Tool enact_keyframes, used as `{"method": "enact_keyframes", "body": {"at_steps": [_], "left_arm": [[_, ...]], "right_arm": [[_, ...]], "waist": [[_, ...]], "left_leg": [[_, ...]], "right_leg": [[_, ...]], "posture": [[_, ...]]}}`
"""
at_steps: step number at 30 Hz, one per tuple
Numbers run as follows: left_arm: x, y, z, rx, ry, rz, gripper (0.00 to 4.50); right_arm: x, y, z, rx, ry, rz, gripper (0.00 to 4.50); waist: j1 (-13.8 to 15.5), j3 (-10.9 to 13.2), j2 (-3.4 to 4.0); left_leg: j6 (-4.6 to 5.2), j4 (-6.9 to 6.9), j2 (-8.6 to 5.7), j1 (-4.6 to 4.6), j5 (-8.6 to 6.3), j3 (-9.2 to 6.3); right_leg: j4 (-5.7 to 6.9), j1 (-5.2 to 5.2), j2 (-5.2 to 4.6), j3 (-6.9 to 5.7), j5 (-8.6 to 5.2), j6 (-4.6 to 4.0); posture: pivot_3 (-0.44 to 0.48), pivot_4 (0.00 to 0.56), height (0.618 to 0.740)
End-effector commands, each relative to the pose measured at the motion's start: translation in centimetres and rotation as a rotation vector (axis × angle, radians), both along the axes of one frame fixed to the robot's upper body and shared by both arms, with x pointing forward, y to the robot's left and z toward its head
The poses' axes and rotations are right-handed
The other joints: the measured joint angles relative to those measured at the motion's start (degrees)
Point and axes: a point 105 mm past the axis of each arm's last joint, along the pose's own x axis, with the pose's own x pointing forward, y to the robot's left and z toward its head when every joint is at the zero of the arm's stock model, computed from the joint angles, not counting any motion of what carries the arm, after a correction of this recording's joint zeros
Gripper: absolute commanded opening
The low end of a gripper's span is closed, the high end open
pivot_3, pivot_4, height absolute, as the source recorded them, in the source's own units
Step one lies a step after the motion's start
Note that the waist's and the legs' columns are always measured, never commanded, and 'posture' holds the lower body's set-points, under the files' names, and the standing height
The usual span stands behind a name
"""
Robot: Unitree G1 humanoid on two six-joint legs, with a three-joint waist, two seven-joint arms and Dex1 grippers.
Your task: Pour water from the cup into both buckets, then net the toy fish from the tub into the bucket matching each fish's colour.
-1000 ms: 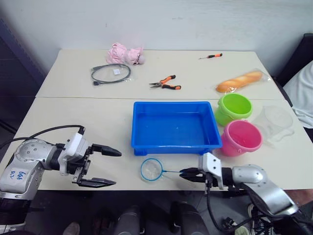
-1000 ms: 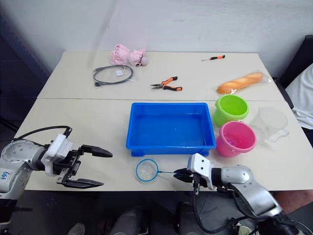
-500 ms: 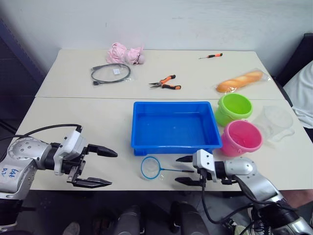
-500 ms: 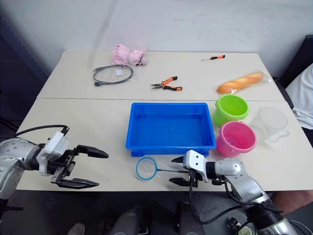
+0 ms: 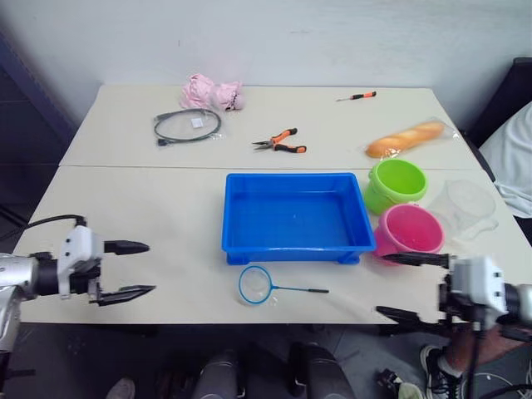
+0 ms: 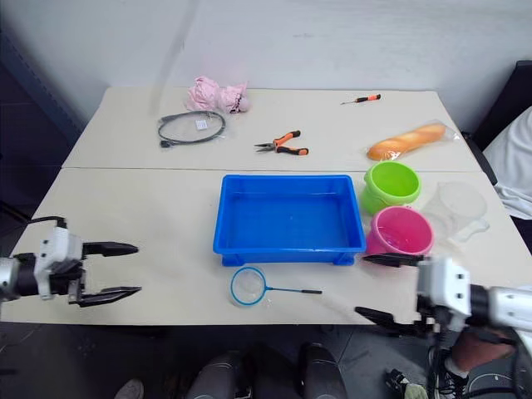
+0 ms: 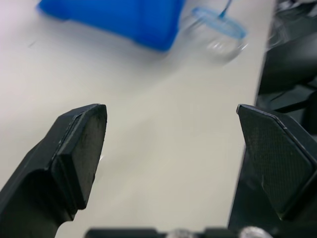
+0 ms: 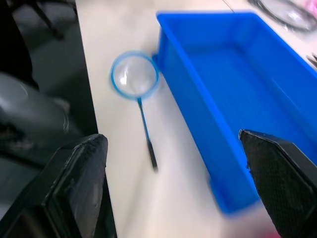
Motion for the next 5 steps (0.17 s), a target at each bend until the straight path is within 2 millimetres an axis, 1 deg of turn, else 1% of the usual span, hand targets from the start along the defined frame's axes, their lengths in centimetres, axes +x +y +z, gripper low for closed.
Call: {"method": "enact_keyframes", "body": {"at_steps": [1,3,5], "left_arm": [[0.5,1.7,0.2,0.058,-0.038,0.023,4.50],[0.9,1.9,-0.1,0.067,-0.072,0.039,4.50],[1.0,1.7,-0.8,0.049,-0.051,0.043,4.50]], "right_arm": [[-0.2,-2.7,1.1,-0.055,-0.011,-0.051,4.43],[0.1,-3.0,1.5,-0.023,-0.029,-0.066,4.43],[0.9,-2.6,1.5,-0.002,-0.062,-0.063,4.43]], "waist": [[0.0,0.0,-0.01],[0.0,0.0,-0.05],[-0.1,0.0,-0.06]], "left_leg": [[-0.01,-0.01,0.00,0.02,-0.01,0.01],[-0.04,-0.04,0.00,0.01,-0.02,0.01],[-0.08,-0.08,0.01,0.01,-0.04,0.00]], "right_leg": [[-0.01,0.00,-0.01,0.00,0.00,0.00],[-0.04,0.00,-0.06,-0.01,0.00,0.00],[-0.03,-0.03,-0.08,0.00,0.00,0.00]], "posture": [[0.000,0.150,0.740],[0.000,0.150,0.740],[0.000,0.150,0.740]]}}
